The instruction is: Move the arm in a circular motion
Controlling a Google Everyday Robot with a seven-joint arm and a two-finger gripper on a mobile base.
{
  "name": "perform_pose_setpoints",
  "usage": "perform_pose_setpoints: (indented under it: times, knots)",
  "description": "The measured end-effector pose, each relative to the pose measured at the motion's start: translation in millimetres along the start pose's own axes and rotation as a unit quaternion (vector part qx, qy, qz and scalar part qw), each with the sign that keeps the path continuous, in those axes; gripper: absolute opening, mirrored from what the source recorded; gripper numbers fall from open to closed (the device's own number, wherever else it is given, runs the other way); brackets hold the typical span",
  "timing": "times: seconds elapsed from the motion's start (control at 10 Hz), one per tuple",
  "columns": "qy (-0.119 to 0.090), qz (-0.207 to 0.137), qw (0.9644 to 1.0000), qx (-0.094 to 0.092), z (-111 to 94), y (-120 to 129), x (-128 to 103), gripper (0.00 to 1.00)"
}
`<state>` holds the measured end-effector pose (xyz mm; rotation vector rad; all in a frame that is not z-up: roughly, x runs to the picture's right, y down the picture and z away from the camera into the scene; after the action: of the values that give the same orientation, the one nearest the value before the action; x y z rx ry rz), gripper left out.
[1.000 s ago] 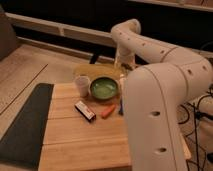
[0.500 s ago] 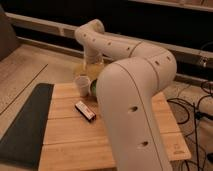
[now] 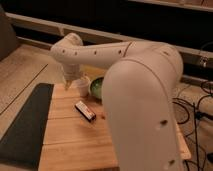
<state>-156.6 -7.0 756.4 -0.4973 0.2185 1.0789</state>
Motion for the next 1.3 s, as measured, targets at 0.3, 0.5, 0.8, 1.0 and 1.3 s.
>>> perform_pose_setpoints:
  times: [0.3, 0.5, 0.8, 1.0, 1.3]
  knots:
    - [0.029, 0.020, 0.9993, 0.010, 1.8, 0.4, 89.5, 0.65]
    - [0.060, 0.071, 0.9956, 0.012, 4.2, -11.9, 160.8, 0.65]
    - [0.080, 0.169, 0.9819, 0.026, 4.7, -52.2, 225.9, 0.65]
    - [0.079, 0.251, 0.9635, 0.047, 3.8, -101.1, 257.3, 0.65]
    - [0.071, 0.367, 0.9238, 0.083, 4.5, -184.0, 302.1, 0.65]
